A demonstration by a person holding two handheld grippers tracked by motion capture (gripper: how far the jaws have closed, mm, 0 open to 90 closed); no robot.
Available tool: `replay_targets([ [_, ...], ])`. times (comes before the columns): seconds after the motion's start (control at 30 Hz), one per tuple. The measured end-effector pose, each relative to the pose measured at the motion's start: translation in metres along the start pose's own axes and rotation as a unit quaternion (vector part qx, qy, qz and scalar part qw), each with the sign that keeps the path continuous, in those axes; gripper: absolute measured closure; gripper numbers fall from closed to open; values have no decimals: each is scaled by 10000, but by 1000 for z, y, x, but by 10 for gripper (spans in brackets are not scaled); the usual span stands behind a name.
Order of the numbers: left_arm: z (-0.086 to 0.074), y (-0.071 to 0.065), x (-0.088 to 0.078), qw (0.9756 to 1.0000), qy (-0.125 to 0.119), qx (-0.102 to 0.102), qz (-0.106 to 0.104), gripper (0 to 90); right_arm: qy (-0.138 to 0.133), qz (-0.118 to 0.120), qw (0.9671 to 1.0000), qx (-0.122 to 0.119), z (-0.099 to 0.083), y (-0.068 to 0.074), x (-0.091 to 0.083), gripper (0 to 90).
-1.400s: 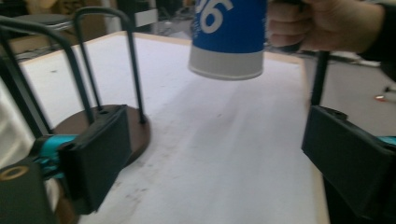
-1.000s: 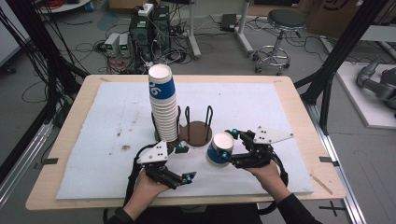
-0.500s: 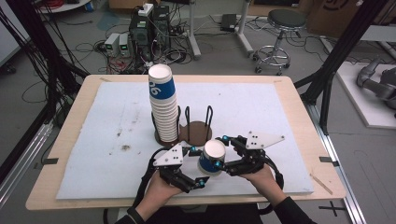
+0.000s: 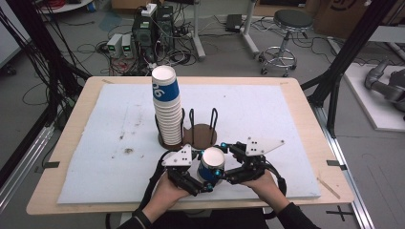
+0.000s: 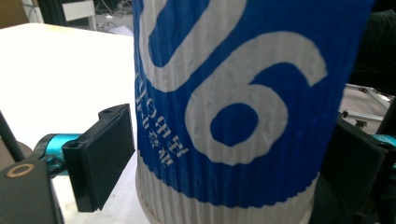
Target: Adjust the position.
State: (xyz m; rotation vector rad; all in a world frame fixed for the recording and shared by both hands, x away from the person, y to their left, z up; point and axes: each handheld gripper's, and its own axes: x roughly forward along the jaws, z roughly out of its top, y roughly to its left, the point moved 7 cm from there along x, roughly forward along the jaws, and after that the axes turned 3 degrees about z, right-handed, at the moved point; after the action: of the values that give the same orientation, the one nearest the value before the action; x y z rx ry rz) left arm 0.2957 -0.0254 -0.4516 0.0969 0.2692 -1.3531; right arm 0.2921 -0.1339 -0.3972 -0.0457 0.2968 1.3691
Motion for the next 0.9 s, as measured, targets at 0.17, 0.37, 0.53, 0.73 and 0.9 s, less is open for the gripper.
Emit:
replay_targets([
  [0.17, 1, 0, 0, 9999, 106, 63, -98, 171, 7, -36, 10000, 9, 0, -1, -1, 309],
  [0.37, 8, 0, -4, 9987, 433, 255, -101, 219, 77, 16, 10000, -18, 1, -2, -5, 290],
  [0.53, 14, 3, -10, 9974, 627, 359, -13, 230, 248, 47, 9997, 35, 2, -4, -8, 187],
  [0.73, 16, 8, -15, 9857, 1494, 729, 286, 237, 873, -28, 9961, -136, 10, -6, -19, 184],
  [0.9, 13, 4, -11, 9689, 2166, 1098, 471, 241, 1429, -161, 9886, -456, 11, -3, -14, 184],
])
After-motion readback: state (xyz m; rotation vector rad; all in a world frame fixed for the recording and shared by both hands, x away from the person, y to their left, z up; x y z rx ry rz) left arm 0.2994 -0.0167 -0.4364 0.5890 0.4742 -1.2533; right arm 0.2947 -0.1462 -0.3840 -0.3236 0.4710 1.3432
